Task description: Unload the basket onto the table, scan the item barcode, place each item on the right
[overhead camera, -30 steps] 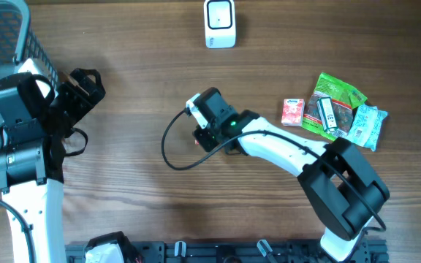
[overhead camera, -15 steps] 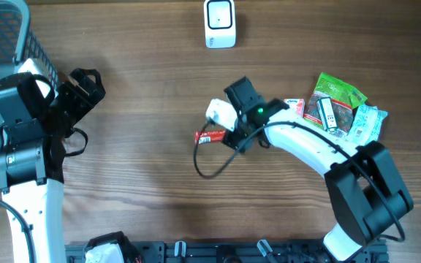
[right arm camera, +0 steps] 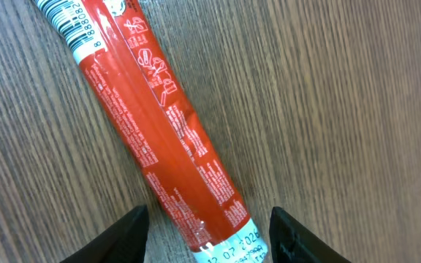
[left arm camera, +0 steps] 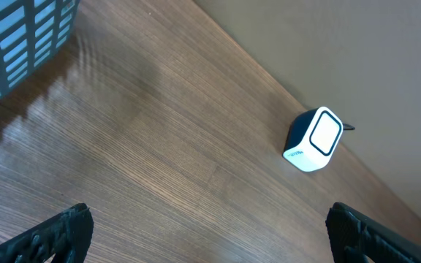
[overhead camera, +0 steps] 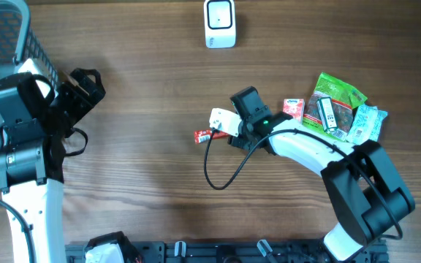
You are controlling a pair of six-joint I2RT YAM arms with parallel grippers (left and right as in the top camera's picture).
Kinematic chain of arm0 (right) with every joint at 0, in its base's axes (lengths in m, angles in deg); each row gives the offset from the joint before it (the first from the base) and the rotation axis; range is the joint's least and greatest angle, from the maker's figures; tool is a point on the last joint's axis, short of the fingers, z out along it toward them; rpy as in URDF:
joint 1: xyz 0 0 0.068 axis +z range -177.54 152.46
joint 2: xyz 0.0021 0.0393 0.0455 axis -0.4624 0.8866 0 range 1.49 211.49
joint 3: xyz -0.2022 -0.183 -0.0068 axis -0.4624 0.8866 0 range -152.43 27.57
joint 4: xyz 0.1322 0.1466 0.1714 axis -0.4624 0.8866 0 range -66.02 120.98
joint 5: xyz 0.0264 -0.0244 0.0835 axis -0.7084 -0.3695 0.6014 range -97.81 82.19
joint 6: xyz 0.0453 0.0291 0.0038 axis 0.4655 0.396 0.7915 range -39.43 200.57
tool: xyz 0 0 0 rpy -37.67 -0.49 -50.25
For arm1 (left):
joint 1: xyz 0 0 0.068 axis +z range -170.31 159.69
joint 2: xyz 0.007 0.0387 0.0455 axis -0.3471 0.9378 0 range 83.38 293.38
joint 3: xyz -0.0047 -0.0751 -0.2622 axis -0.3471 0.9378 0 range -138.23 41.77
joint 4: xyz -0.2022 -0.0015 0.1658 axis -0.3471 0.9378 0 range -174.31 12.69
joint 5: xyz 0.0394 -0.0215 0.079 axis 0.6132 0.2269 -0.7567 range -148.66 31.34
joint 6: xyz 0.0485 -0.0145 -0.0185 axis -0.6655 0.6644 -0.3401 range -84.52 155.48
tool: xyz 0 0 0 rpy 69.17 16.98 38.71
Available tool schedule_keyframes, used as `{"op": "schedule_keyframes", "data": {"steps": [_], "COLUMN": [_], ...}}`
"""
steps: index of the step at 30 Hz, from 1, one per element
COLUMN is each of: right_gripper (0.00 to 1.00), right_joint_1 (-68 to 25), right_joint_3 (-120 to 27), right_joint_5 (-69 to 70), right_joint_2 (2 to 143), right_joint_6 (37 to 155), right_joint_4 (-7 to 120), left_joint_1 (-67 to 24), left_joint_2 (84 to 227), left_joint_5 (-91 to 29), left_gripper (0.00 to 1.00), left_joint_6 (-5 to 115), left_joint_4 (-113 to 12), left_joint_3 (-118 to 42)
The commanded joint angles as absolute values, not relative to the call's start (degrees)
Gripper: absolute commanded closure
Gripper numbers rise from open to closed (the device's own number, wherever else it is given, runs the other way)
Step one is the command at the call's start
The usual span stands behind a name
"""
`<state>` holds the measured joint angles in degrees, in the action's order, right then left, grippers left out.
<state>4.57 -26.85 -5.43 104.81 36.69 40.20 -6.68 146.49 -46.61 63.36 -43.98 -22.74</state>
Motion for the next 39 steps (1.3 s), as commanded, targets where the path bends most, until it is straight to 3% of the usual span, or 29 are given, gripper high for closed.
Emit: {"op": "schedule_keyframes", "data": {"steps": [1,6,13,18,21,27,33,39], "right_gripper": [0.46,0.43,0.38,0.40,0.40,0.52,0.54,0.64], "right_joint_1": [4.5,4.5,4.5,4.4,4.4,4.4,4.4,4.5], "right_joint_3": [-25.3,-25.3,-25.7,-29.7,-32.2,-30.9,-28.7,-28.6], "right_joint_5": [-2.5,7.1,24.2,19.4,9.3,6.4,8.6,14.2], "right_joint_2": [106.1,106.1,106.0,105.4,105.3,105.3,105.3,105.3], "right_joint_6": [49.9,61.5,63.0,63.2,69.0,78.2,77.9,78.0], "right_joint_4": [46.3,55.0,61.5,62.2,61.4,60.8,59.4,57.8], "left_joint_1": [-6.3,-6.3,-6.3,-6.3,-6.3,-6.3,-6.3,-6.3], "left_joint_2": [146.4,146.4,146.4,146.4,146.4,146.4,146.4,146.4], "left_joint_5": [-46.5,-46.5,-46.5,-46.5,-46.5,-46.5,-46.5,-46.5], "left_gripper": [0.00,0.00,0.00,0.00,0.00,0.00,0.00,0.00], "left_joint_6": [62.7,62.7,62.7,62.7,62.7,62.7,62.7,62.7], "left_joint_4": [-44.1,-44.1,-44.1,-44.1,-44.1,-44.1,-44.1,-44.1], "left_joint_3": [-22.8,-22.8,-22.8,-22.8,-22.8,-22.8,-22.8,-22.8]}}
